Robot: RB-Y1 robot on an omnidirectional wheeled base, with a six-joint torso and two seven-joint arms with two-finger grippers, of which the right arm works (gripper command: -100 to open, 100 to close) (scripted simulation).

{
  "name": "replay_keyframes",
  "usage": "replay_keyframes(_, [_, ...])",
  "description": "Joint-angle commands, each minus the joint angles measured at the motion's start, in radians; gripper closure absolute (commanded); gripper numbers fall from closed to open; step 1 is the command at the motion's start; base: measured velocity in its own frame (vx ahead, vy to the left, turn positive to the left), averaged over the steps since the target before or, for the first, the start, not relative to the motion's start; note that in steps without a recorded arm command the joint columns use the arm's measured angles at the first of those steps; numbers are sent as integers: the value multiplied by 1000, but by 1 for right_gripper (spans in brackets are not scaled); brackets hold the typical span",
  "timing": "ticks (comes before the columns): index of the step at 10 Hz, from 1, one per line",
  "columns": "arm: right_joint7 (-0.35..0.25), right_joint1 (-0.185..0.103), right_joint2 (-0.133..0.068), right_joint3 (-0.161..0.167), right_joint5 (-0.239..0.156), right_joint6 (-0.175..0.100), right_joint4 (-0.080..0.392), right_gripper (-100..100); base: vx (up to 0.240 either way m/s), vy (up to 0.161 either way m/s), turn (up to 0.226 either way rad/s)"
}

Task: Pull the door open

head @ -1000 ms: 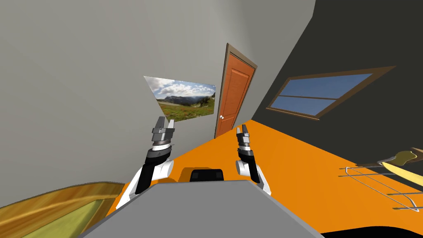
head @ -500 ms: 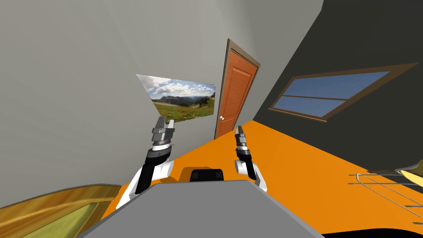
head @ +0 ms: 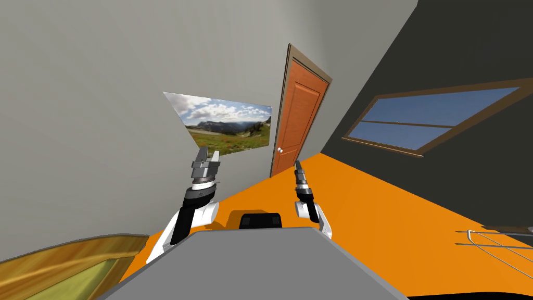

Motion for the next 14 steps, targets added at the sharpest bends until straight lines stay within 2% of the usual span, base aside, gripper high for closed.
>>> replay_keyframes(1, [36, -16, -6, -3, 10, -13, 44, -100, 100, -68, 45])
replay_keyframes(14, [345, -167, -52, -25, 107, -122, 441, -100, 93, -72, 52])
